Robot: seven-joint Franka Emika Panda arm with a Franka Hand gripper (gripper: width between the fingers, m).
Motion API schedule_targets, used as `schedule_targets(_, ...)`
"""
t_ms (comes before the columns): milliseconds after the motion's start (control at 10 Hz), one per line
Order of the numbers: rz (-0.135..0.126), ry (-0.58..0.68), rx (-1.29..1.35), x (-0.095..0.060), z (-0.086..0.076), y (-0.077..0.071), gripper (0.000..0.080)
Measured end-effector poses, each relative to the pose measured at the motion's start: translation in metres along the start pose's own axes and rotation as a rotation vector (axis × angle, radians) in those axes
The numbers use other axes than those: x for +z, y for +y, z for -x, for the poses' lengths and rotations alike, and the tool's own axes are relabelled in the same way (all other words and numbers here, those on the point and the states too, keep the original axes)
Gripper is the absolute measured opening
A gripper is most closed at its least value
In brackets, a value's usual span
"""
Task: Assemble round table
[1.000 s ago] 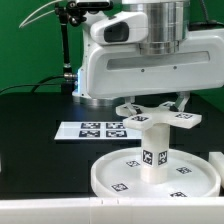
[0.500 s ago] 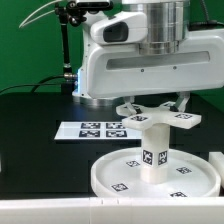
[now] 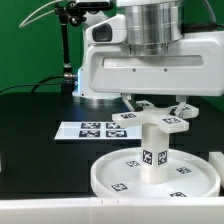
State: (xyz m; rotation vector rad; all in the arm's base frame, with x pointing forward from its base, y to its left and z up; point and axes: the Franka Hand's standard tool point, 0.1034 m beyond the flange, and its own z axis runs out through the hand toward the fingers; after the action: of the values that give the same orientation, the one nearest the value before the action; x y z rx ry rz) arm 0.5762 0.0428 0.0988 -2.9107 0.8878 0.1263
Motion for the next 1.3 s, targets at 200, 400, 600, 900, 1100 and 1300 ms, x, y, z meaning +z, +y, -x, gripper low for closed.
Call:
schedule_targets(200,-0.010,0.000,0.224,0.0004,0.0011,-0.0022,0.0453)
schedule_targets(400,-0.026,0.002,0.392,0.0005,0.0016,-0.0032,0.0453)
schedule_targets(600,-0.023,-0.005,0.525,0.0005,0.0011,-0.0037,0.0453)
schedule_targets(900,-0.027,-0.006,0.688,0.0004,0.0007,-0.0041,0.0453)
schedule_targets(1100,-0.033,-0.010,0.812,0.0001,0.0004,-0.0050,0.0453)
schedule_targets(1300,-0.052,-0.015,0.994,0.0004,-0.0003,-0.0044,0.0453)
